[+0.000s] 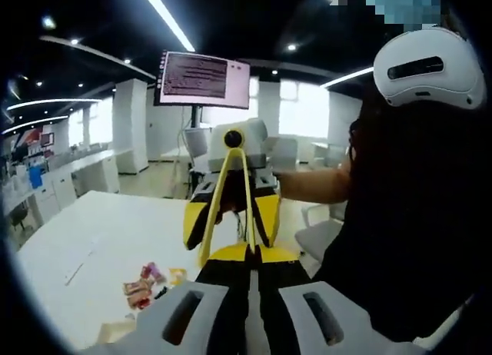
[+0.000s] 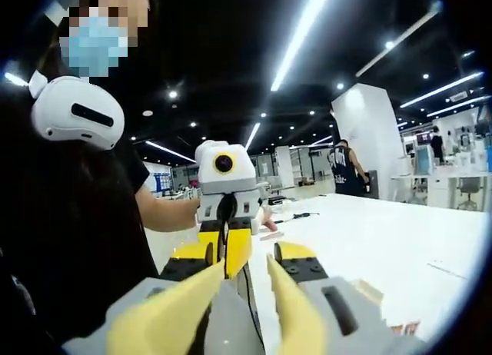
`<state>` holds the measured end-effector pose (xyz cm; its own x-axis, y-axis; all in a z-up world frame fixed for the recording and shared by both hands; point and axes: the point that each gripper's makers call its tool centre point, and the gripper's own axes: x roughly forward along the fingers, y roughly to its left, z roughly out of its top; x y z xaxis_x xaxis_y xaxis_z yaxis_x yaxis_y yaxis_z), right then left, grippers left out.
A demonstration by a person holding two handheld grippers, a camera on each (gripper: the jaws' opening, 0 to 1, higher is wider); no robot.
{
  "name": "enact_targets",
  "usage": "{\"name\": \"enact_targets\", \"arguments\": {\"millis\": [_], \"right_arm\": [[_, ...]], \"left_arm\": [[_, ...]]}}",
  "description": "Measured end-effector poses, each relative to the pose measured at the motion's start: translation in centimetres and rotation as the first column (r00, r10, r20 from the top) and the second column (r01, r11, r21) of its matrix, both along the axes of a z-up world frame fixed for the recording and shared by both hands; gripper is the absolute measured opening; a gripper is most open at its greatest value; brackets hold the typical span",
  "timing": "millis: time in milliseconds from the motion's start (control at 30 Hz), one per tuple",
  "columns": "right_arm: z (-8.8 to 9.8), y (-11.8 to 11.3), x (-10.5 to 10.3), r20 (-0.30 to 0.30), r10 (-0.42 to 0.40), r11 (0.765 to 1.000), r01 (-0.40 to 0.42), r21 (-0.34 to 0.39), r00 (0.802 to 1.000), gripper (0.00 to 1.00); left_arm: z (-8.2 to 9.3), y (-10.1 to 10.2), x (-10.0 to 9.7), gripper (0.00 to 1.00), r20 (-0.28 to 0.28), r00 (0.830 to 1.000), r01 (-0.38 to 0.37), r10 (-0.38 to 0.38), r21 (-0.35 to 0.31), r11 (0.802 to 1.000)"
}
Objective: Place the target food into the container with the food tongs after gripping and lifting it, then release it inside without dropping or visibly crushing the food.
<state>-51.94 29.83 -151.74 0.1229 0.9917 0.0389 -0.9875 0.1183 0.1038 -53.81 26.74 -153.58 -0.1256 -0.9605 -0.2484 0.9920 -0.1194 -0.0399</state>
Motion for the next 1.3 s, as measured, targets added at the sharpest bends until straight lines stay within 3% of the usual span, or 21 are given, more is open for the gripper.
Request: {"name": "enact_targets", "arguments": {"millis": [167, 267, 633, 767, 833, 900, 1033, 1133, 1200, 1233, 1300], "right_arm": [[0.1, -0.1, -0.3, -0.02, 0.004, 1.0, -0.003, 0.026, 1.0, 0.34], [0.2, -0.1, -0.4, -0.021, 0.002, 1.0, -0.002, 0.028, 1.0, 0.35], [0.3, -0.3, -0.4, -0.033, 0.001, 0.999, 0.0, 0.043, 0.999, 0.26], [0.9, -0.4, -0.3, -0.051, -0.006, 0.996, 0.011, 0.088, 0.999, 0.25], [0.9, -0.4, -0.1, -0.026, -0.034, 0.996, 0.036, 0.081, 0.999, 0.24], [0.5, -0.2, -0.1, -0.023, -0.04, 0.997, 0.041, 0.064, 0.999, 0.23], [-0.3, -0.7, 0.8, -0.03, -0.077, 0.996, 0.079, 0.048, 0.997, 0.22], [-0.3, -1.7, 1.4, -0.042, -0.116, 0.991, 0.119, 0.065, 0.992, 0.22], [-0.8, -2.4, 1.9, -0.036, -0.155, 0.987, 0.157, 0.042, 0.987, 0.22], [-1.2, -2.8, 2.2, -0.036, -0.182, 0.983, 0.183, 0.026, 0.983, 0.23], [-1.9, -3.3, 2.5, -0.035, -0.208, 0.978, 0.208, 0.003, 0.977, 0.22]], "left_arm": [[0.2, 0.0, -0.1, 0.0, -0.035, 0.999, 0.001, -0.002, -0.024, 1.0], [0.2, -0.3, -0.1, 0.0, -0.014, 1.0, 0.0, 0.0, -0.014, 1.0], [0.4, -0.2, -0.2, 0.0, 0.003, 1.0, 0.004, -0.004, -0.003, 1.0], [1.0, -0.2, -0.1, 0.0, 0.005, 1.0, -0.024, 0.024, -0.035, 0.999], [0.9, -0.4, 0.2, 0.0, 0.041, 0.998, -0.052, 0.054, -0.045, 0.998], [0.5, -0.3, 0.3, 0.02, 0.032, 0.998, -0.059, 0.06, -0.041, 0.997], [-0.7, 0.1, 0.5, 0.17, 0.032, 0.995, -0.097, 0.097, -0.021, 0.995], [-2.2, 1.0, 0.8, 0.22, 0.03, 0.99, -0.139, 0.138, 0.008, 0.99], [-3.0, 1.8, 1.7, 0.34, 0.006, 0.974, -0.228, 0.228, -0.023, 0.973], [-3.4, 2.4, 2.3, 0.4, -0.015, 0.955, -0.296, 0.296, -0.055, 0.954], [-4.8, 3.8, 3.4, 0.52, 0.014, 0.916, -0.4, 0.401, -0.066, 0.914]]}}
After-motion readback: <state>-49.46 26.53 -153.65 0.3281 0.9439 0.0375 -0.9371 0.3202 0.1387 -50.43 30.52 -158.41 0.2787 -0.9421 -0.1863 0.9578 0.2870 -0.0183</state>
